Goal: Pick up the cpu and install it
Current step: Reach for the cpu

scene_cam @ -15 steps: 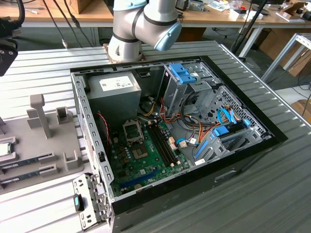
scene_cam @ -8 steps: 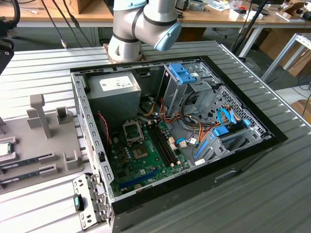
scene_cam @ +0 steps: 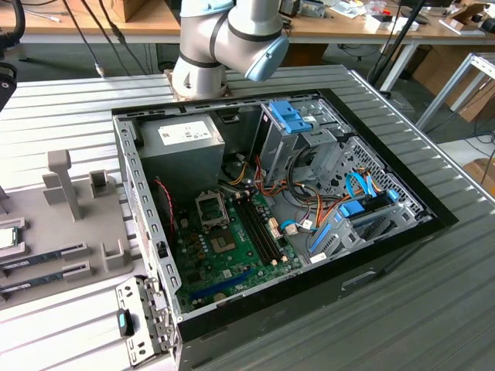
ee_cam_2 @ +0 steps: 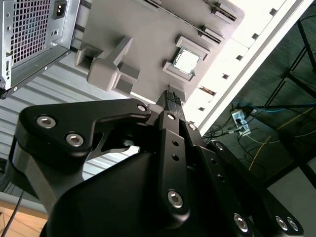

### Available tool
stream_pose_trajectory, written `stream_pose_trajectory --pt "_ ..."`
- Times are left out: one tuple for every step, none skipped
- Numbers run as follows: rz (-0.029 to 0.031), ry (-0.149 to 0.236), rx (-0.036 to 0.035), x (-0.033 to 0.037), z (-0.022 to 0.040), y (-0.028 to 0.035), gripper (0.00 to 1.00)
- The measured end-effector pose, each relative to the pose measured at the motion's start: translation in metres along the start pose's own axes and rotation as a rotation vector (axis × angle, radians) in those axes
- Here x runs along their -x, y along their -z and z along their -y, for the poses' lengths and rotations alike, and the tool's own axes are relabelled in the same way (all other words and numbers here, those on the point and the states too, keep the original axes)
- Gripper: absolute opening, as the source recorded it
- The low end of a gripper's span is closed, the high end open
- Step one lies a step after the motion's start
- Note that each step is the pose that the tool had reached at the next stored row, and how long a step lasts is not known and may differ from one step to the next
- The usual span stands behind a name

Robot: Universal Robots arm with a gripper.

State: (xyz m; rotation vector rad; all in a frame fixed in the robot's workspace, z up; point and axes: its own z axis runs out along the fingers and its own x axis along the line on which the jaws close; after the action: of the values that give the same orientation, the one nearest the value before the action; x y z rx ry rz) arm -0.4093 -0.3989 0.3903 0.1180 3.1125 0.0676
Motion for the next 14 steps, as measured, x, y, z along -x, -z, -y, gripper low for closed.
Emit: stream_pose_trajectory --pt "0.0 0.0 0.0 -0.001 0.0001 0.0 0.11" --pt "0.0 0.0 0.0 -0.0017 0.0001 0.0 0.11" --pt "0.0 0.0 0.0 -0.0031 0.0002 0.0001 0.11" --pt "0.0 0.0 0.0 -0.0039 0.0003 0.0001 0.11" --pt "0.0 0.0 0.0 -0.0043 0.0003 0.0001 0.11" --pt "0.0 0.0 0.0 -0.0047 0.0004 0.0001 0.11" --pt "0.0 0.0 0.0 -0.0052 0.0004 0.0001 0.11" --pt "0.0 0.0 0.0 -0.0059 0.0004 0.0001 0.11" --pt "0.0 0.0 0.0 -0.007 0.0005 0.0001 0.11" --pt "0.0 0.0 0.0 -0.0081 0.0006 0.0001 0.11" --pt "0.0 0.0 0.0 -0.0086 0.0007 0.0001 0.11" --pt "0.0 0.0 0.0 -0.0092 0.0007 0.0002 0.11" --pt "0.0 0.0 0.0 -0.0103 0.0008 0.0002 0.11" --pt "0.0 0.0 0.0 -0.011 0.0008 0.0002 0.11"
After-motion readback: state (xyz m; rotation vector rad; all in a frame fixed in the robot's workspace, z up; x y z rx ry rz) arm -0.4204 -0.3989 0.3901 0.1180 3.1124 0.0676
